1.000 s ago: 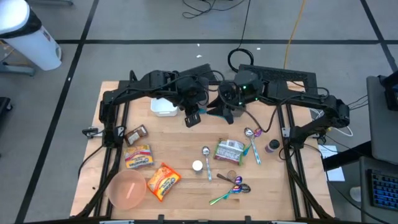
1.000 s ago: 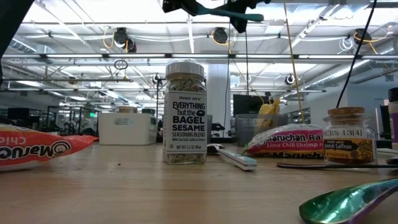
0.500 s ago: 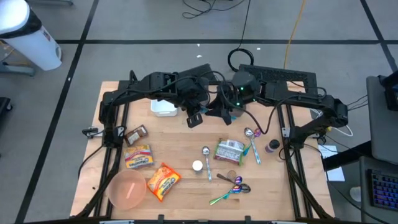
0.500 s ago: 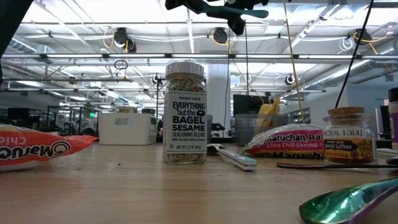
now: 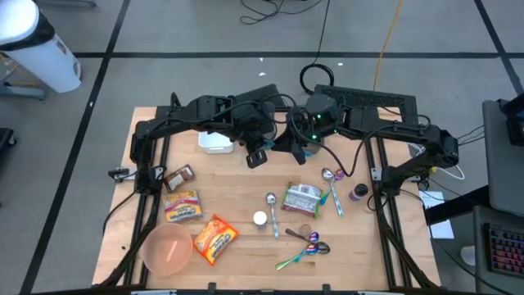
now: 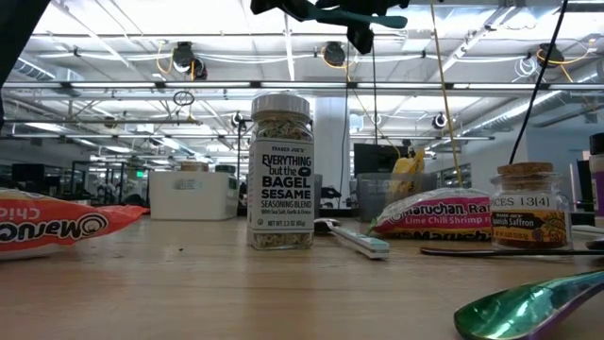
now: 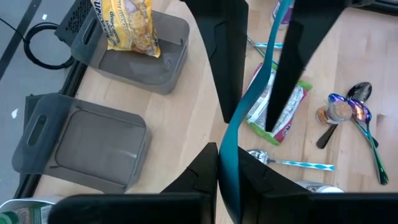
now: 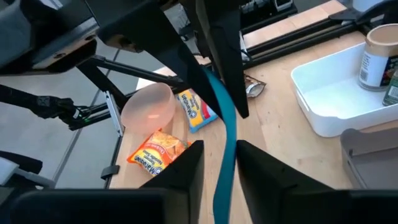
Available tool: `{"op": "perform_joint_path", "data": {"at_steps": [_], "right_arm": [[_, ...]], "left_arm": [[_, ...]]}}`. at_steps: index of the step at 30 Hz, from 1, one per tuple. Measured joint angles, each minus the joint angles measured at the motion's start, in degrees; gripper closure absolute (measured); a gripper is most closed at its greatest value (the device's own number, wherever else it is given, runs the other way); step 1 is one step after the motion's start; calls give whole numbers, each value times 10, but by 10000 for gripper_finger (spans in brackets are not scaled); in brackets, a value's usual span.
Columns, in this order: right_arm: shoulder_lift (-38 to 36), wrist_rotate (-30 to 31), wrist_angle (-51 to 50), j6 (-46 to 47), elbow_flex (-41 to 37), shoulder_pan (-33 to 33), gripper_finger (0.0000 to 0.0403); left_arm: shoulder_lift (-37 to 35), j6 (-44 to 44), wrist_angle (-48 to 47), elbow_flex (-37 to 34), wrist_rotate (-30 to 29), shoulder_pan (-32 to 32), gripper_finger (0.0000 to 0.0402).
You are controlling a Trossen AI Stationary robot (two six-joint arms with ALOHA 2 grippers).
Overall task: Pick & Place Food Item
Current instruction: Put the blue baby spoon into the left black bin
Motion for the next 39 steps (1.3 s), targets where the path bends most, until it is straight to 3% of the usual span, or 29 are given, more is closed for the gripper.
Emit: {"op": "perform_joint_path", "data": {"at_steps": [10,18,22,29,34,39], "right_arm": [[0,7,-4,-9,0,-1,391],[0,-1,-4,-13,0,-1,391],[0,-11,-5,-13,0,-1,391],[0,-18,-2,-18,0,0,393],[-5,-14,-2,-18,0,0,393],[-28,31,-1,-30,-1,-1,393]], "left_arm": [[0,-8,-1,0,-3,0,375],[0,-18,0,0,1,1,375],[0,-26,0,0,40,12,368],[0,-34,5,0,137,41,285],[-2,-45,13,0,148,58,216],[-19,-54,34,0,149,77,179]]}}
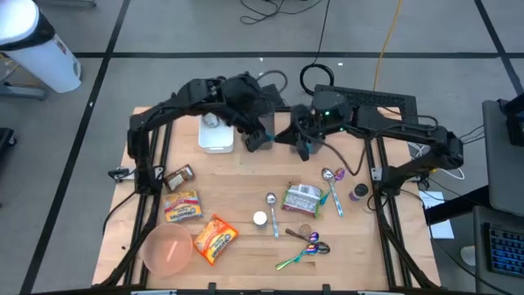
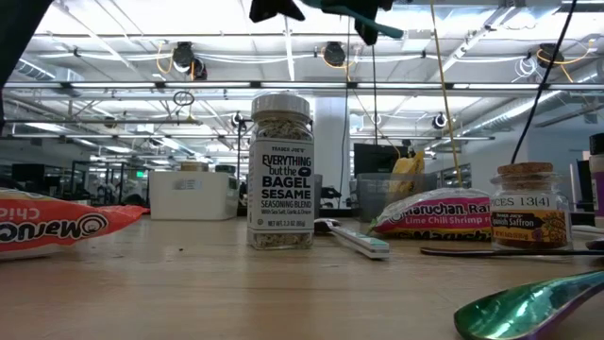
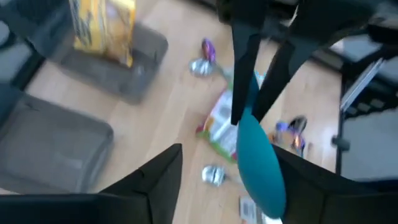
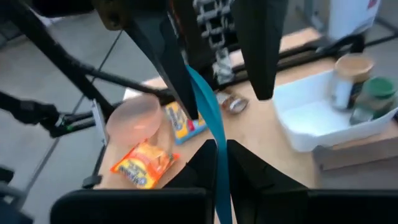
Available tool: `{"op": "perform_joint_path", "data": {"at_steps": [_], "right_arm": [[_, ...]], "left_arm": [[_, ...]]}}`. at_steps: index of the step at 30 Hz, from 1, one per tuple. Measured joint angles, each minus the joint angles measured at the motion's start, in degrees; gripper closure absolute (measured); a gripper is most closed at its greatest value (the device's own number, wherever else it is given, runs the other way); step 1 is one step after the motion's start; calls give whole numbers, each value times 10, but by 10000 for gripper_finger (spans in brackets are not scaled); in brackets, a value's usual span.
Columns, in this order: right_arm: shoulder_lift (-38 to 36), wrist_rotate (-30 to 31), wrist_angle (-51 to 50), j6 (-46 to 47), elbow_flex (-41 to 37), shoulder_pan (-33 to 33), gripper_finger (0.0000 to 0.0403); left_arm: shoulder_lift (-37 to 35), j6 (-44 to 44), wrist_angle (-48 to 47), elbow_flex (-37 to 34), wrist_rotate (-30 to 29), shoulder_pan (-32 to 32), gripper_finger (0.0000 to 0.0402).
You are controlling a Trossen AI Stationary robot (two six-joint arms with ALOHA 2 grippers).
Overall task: Pick & Place Food Item
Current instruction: Put the blue baby spoon into the left black bin
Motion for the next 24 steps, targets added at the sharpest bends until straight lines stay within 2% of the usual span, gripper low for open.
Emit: {"op": "perform_joint_path", "data": {"at_steps": [6,13,20,24], "right_arm": [[-44,26,-1,-3,0,-13,393],[-103,106,26,-11,0,-16,393],[-143,191,145,-2,0,-14,393],[-144,194,230,21,0,-14,393]], "left_arm": [[-44,-6,75,0,-5,12,168],[-80,-10,146,0,-50,11,167],[-69,-19,204,0,-50,-5,167],[-50,-4,258,0,-73,-19,167]]}}
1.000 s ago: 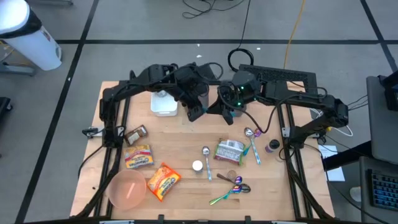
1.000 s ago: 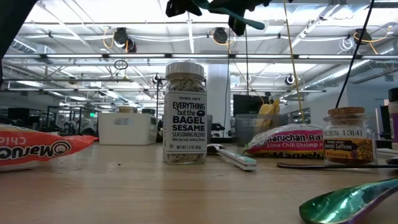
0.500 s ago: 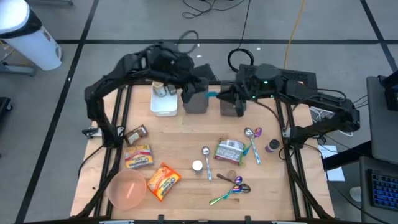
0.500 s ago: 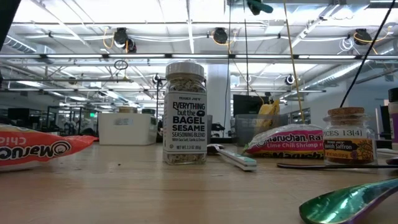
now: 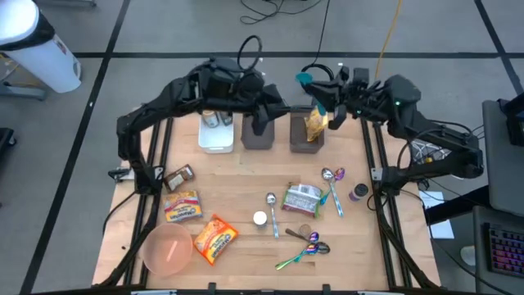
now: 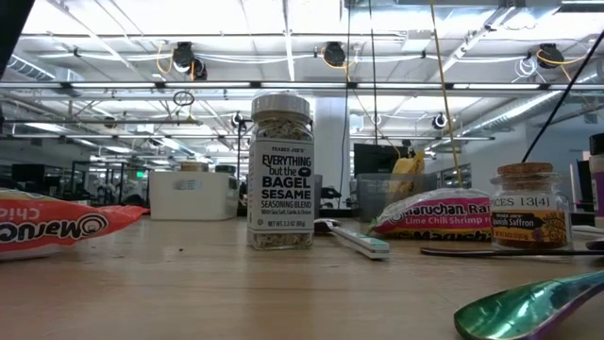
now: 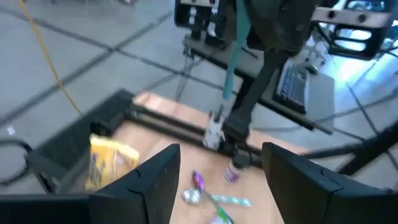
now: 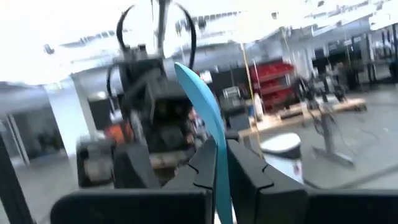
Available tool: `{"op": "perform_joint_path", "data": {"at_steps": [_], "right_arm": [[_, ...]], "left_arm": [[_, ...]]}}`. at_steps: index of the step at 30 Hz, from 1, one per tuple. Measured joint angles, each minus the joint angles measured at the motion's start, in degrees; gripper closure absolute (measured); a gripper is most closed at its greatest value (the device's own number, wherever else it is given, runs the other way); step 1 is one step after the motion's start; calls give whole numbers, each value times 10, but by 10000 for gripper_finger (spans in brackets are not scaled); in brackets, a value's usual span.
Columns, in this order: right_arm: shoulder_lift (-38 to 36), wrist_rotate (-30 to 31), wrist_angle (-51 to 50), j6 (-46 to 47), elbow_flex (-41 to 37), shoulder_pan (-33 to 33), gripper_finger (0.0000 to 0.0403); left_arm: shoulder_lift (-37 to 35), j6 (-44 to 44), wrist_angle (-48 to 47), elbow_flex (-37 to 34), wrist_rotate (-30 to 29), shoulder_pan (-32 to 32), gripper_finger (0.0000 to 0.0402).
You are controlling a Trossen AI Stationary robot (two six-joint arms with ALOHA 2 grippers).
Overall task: Pick & Place Food Item
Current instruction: Put the blue baby spoon into the left black bin
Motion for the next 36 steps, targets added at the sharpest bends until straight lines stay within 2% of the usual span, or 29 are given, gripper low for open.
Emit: {"op": "perform_joint_path", "data": {"at_steps": [4,12,20,26,36], "right_arm": [[10,-31,42,26,0,0,393],[34,-46,87,28,0,33,393],[44,-46,119,19,0,46,393],[53,-49,147,18,0,46,393],[42,-47,140,5,0,44,393]], "left_arm": [[14,26,50,0,-32,-9,167],[38,38,121,0,-30,-13,167],[42,28,168,0,13,-11,167],[41,21,169,0,42,-11,167],[41,24,164,0,50,-11,167]]}}
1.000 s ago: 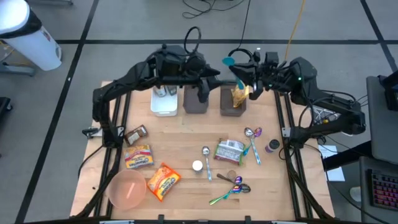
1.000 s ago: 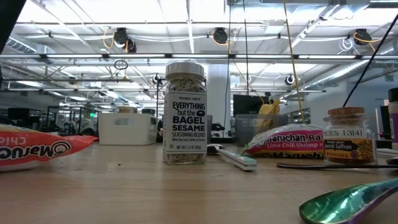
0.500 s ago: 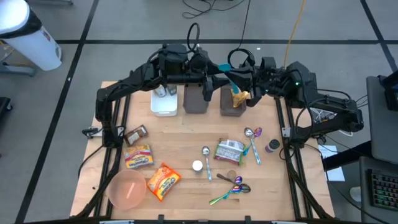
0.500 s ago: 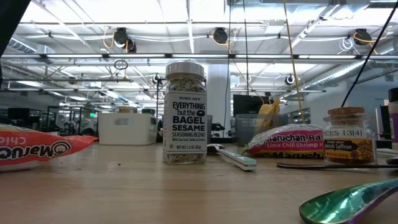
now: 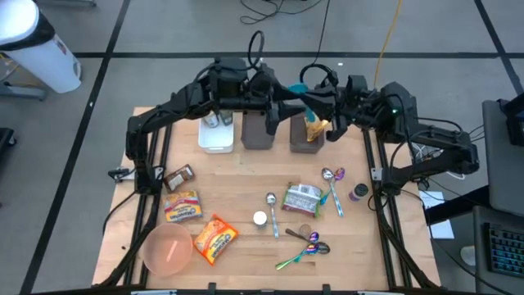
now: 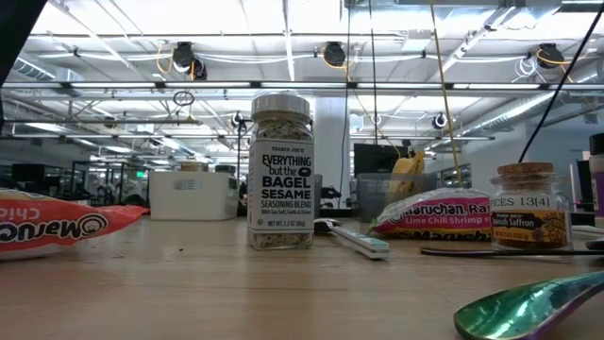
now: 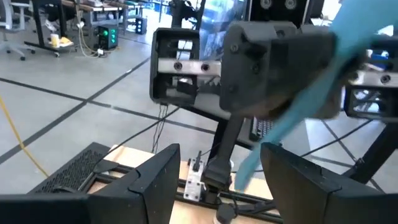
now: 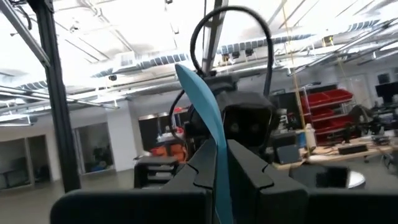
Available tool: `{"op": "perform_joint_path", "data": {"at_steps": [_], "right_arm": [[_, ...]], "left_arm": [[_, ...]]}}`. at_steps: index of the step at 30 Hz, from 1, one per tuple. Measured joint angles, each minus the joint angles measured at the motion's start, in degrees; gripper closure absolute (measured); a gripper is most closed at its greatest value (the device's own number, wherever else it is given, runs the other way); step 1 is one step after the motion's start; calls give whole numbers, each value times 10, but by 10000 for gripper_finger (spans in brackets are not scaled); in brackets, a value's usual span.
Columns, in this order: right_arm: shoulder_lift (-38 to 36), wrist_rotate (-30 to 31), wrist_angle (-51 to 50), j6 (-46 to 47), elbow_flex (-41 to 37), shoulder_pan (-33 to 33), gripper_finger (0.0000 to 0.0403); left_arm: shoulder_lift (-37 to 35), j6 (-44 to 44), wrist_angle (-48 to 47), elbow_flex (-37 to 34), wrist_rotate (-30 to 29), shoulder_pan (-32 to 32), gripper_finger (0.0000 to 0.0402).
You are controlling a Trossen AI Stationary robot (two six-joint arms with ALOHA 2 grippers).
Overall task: Pick & Place Food Item
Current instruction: Put the blue baby spoon into the left black bin
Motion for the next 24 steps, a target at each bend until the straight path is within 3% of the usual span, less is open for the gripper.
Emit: {"op": "perform_joint_path", "data": {"at_steps": [9,24], "right_arm": [[-20,6,-25,-1,0,-18,393],[15,-12,41,26,0,-6,393]], "left_arm": [[0,-6,-3,0,39,-1,167],[16,-23,18,0,35,-2,167]]}}
